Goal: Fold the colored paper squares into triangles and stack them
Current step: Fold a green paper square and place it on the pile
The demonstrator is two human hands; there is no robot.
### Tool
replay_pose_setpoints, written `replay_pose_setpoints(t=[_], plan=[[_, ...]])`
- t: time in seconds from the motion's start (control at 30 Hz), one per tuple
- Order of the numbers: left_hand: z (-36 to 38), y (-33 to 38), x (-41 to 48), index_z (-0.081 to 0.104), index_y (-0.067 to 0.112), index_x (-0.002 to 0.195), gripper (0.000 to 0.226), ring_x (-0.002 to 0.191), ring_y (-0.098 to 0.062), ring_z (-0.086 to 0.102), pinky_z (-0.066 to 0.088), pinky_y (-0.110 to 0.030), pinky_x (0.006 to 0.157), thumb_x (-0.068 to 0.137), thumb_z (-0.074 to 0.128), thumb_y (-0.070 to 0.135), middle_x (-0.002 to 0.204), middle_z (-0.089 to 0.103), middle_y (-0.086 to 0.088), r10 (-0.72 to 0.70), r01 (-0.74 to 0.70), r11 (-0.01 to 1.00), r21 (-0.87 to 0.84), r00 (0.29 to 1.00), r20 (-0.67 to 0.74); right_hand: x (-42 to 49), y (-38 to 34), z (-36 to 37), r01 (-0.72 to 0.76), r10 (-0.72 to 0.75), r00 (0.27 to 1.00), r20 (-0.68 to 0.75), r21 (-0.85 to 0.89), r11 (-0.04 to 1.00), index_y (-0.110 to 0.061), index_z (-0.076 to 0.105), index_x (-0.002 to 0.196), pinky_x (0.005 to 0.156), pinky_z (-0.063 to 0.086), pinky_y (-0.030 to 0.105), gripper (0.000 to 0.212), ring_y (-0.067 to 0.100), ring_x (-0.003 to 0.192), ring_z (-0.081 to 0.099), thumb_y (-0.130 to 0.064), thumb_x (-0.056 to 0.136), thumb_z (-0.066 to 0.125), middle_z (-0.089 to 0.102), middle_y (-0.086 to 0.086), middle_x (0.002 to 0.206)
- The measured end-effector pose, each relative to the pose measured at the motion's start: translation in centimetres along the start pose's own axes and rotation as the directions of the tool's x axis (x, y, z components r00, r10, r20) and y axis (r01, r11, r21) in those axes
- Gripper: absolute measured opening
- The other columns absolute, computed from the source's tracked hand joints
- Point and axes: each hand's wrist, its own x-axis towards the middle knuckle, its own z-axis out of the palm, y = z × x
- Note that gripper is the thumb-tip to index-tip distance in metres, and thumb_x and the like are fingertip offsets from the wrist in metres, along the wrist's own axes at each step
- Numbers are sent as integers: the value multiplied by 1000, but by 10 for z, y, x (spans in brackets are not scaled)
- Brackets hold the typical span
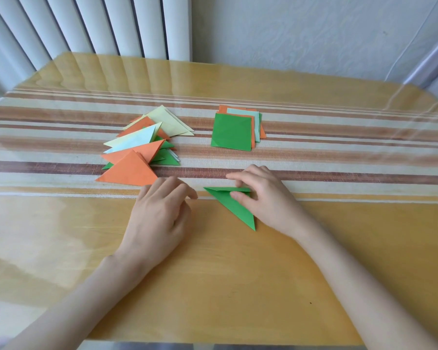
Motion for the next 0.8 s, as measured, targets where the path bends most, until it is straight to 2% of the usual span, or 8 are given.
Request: replay_pose_setpoints(t=[0.07,0.2,0.3,0.4,0.53,0.63,0.73,0.8], plan=[[4,1,-1,63,16,90,28,82,-21,51,35,-33,70,83,37,23,86,57,4,-43,44,999,-17,999,18,6,-1,-2,-18,20,1000,-24,49,999,-13,67,115,92,40,33,23,13,100,52,-18,94,58,59,-7,101],[5,18,8,59,19,104,52,91,-17,57,46,-35,74,84,36,62,99,56,8,-231,247,958,-149,966,117,11,-4,-5,-98,111,990,-90,143,985,-9,71,105,70,39,6,17,-12,73,53,-11,93,60,66,-8,91],[11,33,20,44,18,135,98,110,-14,50,42,-33,92,65,38,86,122,49,4,-217,243,964,-105,953,214,10,-3,-2,-188,241,954,-177,269,945,-9,72,98,67,42,7,12,-7,71,56,-9,91,62,65,-9,82],[19,41,28,24,13,150,118,125,-18,41,33,-32,103,60,38,89,138,41,-1,-144,156,987,-30,958,247,9,-1,2,-227,331,921,-207,405,886,-14,72,92,72,48,16,10,4,78,62,-9,90,63,69,-6,83],[23,36,28,34,10,146,89,121,-20,50,37,-31,99,79,68,57,133,53,-3,-117,136,984,-111,980,163,7,-2,0,-213,387,892,-233,538,816,-27,66,80,70,50,16,24,3,75,64,-5,90,62,69,-8,80],[20,36,29,57,11,127,44,96,-10,60,44,-19,81,92,61,37,112,66,2,-154,157,957,-246,988,33,5,-3,-2,-204,417,877,-238,602,772,-32,64,78,68,47,13,29,-1,73,63,-5,90,61,69,-10,78],[19,35,32,67,15,99,13,71,2,58,41,-8,65,97,56,21,78,67,20,-293,285,869,-405,955,42,5,-4,0,-208,455,859,-236,651,730,-30,64,77,67,47,13,27,-2,70,63,-6,90,62,69,-10,74],[21,32,34,66,10,84,26,70,0,63,48,-19,66,100,49,21,72,69,12,-410,400,717,-571,904,119,5,-7,-1,-204,466,851,-241,666,717,-27,64,77,66,47,13,25,-3,68,61,-6,90,62,69,-9,74]])
